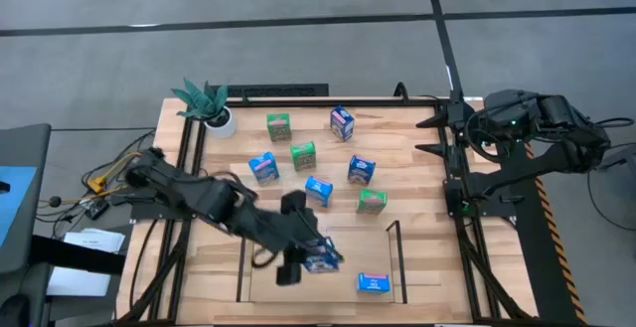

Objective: Stack cereal on shelf
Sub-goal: Put the bottom blue cereal box on the shelf

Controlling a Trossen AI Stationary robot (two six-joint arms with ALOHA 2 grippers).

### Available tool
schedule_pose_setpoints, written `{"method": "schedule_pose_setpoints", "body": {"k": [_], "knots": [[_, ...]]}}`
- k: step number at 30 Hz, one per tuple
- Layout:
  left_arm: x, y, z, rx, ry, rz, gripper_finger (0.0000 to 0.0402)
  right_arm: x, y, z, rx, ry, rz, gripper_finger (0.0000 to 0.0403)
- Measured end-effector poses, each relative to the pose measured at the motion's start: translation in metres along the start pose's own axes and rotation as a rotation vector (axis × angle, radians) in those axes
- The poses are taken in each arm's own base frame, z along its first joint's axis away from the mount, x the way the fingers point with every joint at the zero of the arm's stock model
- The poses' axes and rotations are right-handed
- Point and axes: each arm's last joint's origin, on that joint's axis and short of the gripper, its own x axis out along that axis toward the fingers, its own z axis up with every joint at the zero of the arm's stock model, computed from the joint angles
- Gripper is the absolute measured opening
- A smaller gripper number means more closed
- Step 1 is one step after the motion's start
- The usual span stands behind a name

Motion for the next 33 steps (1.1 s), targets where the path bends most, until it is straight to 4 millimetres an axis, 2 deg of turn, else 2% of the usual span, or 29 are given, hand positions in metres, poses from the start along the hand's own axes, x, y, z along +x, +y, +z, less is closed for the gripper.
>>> {"method": "schedule_pose_setpoints", "body": {"k": [8, 13, 22, 33], "knots": [[0.047, -0.029, -0.018, -0.012, 0.213, 0.11, 0.0164, 0.0, 0.0, 0.0, 0.0, 0.0, 0.001, 0.027], [0.078, -0.047, -0.036, 0.025, 0.269, 0.096, 0.0164, 0.0, 0.001, 0.0, -0.002, 0.003, 0.048, 0.027], [0.121, -0.059, -0.063, 0.14, 0.358, 0.112, 0.0164, 0.0, 0.002, 0.0, -0.004, 0.003, 0.054, 0.027], [0.122, -0.064, -0.062, 0.14, 0.321, 0.107, 0.0164, 0.0, 0.002, 0.0, -0.018, 0.003, 0.055, 0.027]]}}
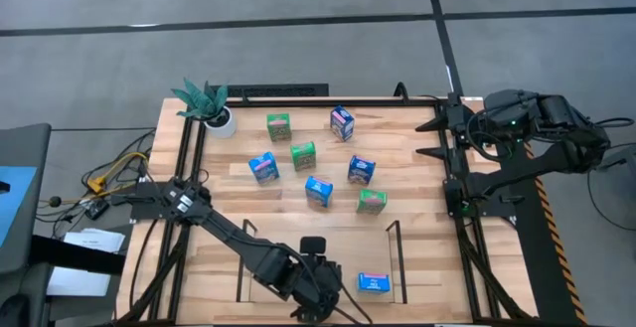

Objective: Stack cereal on shelf
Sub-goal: Put the bottom blue cereal box on the shelf

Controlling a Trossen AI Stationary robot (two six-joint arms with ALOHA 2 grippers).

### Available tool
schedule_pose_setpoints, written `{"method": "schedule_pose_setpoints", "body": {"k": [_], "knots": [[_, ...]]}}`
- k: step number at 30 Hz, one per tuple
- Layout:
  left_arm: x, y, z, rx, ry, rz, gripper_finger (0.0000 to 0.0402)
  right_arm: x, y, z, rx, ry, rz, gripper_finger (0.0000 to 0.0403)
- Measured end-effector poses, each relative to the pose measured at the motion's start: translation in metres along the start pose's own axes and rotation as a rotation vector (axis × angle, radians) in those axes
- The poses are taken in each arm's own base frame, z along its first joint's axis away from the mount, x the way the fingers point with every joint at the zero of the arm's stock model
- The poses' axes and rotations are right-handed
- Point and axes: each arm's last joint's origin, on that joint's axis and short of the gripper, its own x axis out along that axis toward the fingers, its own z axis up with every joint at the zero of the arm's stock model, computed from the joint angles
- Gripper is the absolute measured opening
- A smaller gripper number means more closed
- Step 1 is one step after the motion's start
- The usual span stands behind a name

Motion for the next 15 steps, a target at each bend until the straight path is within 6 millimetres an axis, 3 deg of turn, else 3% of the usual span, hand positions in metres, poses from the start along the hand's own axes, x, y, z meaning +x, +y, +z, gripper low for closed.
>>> {"method": "schedule_pose_setpoints", "body": {"k": [15], "knots": [[-0.0022, -0.0068, -0.0008, 0.024, -0.03, 0.004, 0.0164, 0.0001, 0.0, 0.0, 0.0, 0.0, 0.0, 0.027]]}}
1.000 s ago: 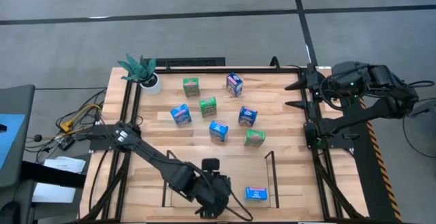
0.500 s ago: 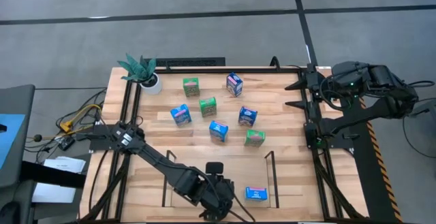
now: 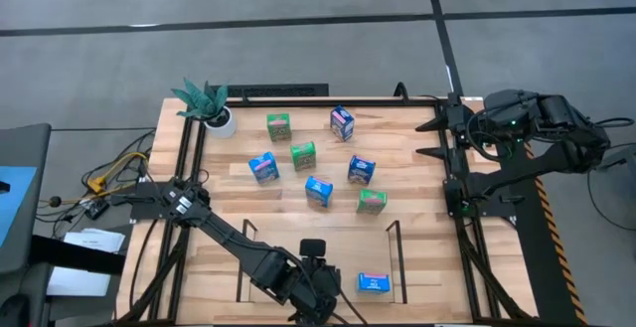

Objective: Stack cereal on shelf
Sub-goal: Put the bottom blue cereal box on the shelf

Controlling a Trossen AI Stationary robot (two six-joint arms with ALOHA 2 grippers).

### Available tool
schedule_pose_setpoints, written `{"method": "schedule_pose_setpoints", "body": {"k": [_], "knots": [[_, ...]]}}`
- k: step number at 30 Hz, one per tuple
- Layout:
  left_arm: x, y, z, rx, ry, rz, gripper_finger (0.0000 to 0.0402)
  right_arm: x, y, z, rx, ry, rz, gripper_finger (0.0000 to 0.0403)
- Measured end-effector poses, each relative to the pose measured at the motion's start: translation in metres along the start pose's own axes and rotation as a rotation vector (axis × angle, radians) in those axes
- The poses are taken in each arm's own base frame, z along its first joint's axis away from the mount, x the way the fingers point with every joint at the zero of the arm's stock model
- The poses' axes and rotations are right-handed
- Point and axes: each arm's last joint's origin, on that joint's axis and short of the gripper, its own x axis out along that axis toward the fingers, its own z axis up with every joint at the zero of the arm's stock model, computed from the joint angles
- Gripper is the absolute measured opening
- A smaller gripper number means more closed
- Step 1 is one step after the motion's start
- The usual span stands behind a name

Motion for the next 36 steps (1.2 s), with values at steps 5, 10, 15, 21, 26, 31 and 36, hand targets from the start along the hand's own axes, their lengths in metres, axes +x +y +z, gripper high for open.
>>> {"method": "schedule_pose_setpoints", "body": {"k": [5, 10, 15, 21, 26, 31, 36], "knots": [[0.002, -0.003, -0.001, 0.007, -0.006, -0.013, 0.0164, 0.0, 0.0, 0.0, 0.0, 0.0, 0.0, 0.027], [0.014, -0.007, -0.008, 0.006, 0.021, -0.041, 0.0164, 0.0, 0.0, 0.0, 0.0, 0.0, 0.0, 0.027], [0.014, -0.005, -0.01, 0.037, 0.03, -0.012, 0.0156, 0.0, 0.0, 0.0, 0.0, 0.0, 0.0, 0.027], [0.014, -0.005, -0.01, 0.036, 0.031, -0.019, 0.0136, 0.0, 0.0, 0.0, 0.0, 0.0, 0.0, 0.027], [0.014, -0.005, -0.008, 0.045, 0.027, -0.036, 0.0135, 0.0, 0.0, 0.0, 0.0, 0.0, 0.0, 0.027], [0.015, -0.005, -0.008, 0.037, 0.022, -0.035, 0.015, 0.0, 0.0, 0.0, 0.0, 0.0, 0.0, 0.027], [0.015, -0.004, -0.007, 0.03, 0.015, -0.037, 0.0171, 0.0, 0.0, 0.0, 0.0, 0.0, 0.0, 0.027]]}}
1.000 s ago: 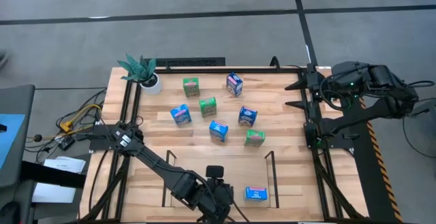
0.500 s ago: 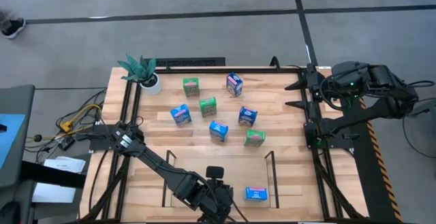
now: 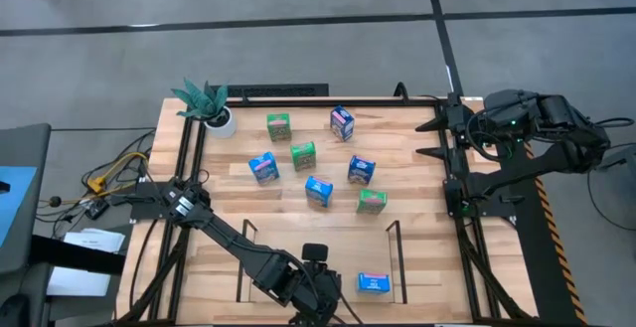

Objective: Stack cereal on shelf
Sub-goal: Put the bottom blue cereal box on the shelf

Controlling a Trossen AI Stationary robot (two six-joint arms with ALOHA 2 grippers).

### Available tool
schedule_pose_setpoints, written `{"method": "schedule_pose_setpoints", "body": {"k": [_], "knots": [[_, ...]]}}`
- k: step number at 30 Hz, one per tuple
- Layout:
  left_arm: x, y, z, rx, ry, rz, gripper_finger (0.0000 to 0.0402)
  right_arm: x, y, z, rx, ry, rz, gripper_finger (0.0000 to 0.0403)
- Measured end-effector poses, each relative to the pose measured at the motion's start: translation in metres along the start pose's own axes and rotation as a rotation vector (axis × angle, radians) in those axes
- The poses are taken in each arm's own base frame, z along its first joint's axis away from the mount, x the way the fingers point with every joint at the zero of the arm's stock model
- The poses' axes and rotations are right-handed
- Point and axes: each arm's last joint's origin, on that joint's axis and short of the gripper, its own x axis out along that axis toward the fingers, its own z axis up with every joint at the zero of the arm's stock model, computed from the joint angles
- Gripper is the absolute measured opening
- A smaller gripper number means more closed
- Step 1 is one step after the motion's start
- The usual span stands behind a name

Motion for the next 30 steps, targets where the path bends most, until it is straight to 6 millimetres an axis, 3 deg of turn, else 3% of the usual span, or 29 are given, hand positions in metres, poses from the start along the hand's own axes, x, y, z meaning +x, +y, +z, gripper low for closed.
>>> {"method": "schedule_pose_setpoints", "body": {"k": [7, 17, 30], "knots": [[0.001, 0.006, 0.003, -0.023, 0.011, -0.04, 0.0199, 0.0, 0.0, 0.0, -0.001, 0.0, 0.0, 0.027], [0.001, 0.01, 0.006, -0.081, 0.032, -0.088, 0.0201, 0.0, 0.0, 0.0, -0.001, 0.0, 0.0, 0.027], [-0.024, 0.015, 0.013, -0.093, 0.048, -0.078, 0.0201, 0.0, 0.0, 0.0, -0.002, 0.0, 0.0, 0.027]]}}
